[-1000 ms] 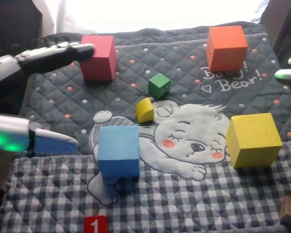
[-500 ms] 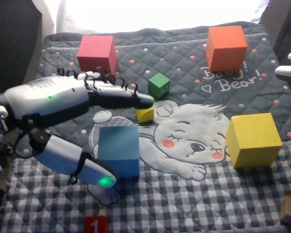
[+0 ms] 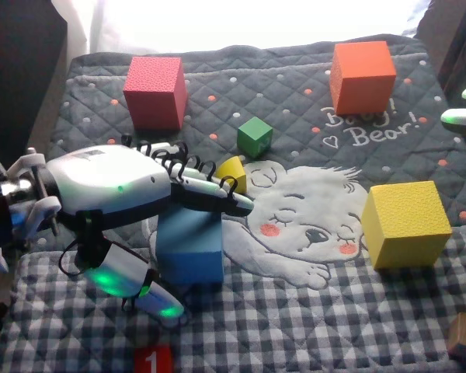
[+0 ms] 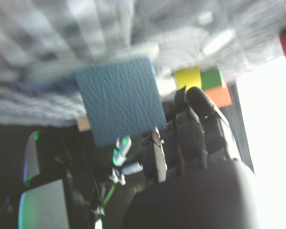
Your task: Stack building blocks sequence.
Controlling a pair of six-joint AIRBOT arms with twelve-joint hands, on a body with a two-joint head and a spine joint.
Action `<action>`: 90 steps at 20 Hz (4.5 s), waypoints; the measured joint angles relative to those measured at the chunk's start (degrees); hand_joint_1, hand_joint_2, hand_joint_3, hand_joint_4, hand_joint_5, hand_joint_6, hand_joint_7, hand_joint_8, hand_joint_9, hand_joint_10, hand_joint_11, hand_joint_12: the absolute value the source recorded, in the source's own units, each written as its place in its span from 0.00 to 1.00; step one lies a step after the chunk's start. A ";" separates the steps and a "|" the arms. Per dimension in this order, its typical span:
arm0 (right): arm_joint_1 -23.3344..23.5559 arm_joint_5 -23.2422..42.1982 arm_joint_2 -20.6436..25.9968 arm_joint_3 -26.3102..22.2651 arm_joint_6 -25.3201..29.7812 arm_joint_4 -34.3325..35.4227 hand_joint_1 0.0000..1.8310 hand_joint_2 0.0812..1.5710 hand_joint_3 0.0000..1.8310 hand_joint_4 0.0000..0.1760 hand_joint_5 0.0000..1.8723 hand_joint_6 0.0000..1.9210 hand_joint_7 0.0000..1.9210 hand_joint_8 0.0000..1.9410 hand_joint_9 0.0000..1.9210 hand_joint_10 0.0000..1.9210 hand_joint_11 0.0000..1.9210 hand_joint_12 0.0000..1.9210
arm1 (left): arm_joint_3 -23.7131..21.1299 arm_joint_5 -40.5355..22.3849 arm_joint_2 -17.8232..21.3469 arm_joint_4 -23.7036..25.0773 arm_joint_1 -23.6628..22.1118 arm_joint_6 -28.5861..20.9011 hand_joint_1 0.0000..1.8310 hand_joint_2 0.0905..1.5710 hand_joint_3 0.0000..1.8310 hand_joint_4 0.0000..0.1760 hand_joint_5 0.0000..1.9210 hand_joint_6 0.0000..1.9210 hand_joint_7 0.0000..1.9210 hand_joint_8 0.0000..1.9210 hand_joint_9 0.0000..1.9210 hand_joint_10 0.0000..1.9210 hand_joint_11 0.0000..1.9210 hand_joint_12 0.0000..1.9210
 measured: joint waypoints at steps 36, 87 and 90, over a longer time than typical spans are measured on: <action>0.31 -0.02 -0.72 1.20 0.02 -0.24 0.30 0.80 0.00 0.69 0.19 0.00 0.17 0.00 0.17 0.00 0.20 0.01 | 30.38 19.56 -14.38 -24.35 -23.39 14.51 0.76 0.65 0.00 0.00 0.57 0.30 0.53 0.47 0.57 0.54 0.46 0.55; 11.87 -13.29 -11.37 6.10 7.93 -18.69 0.57 0.64 0.00 0.05 0.30 0.01 0.34 0.02 0.36 0.05 0.15 0.60 | -6.58 -36.81 8.90 -42.47 16.70 13.31 0.43 0.56 0.00 0.68 0.08 0.00 0.04 0.00 0.03 0.00 0.00 0.22; 12.55 -12.26 -12.35 6.73 8.55 -18.43 0.67 0.73 0.00 0.00 0.45 0.57 0.46 0.59 0.48 0.63 0.39 0.88 | -6.58 -36.83 8.83 -42.53 16.79 13.18 0.41 0.58 0.00 0.43 0.07 0.00 0.03 0.00 0.01 0.00 0.00 0.11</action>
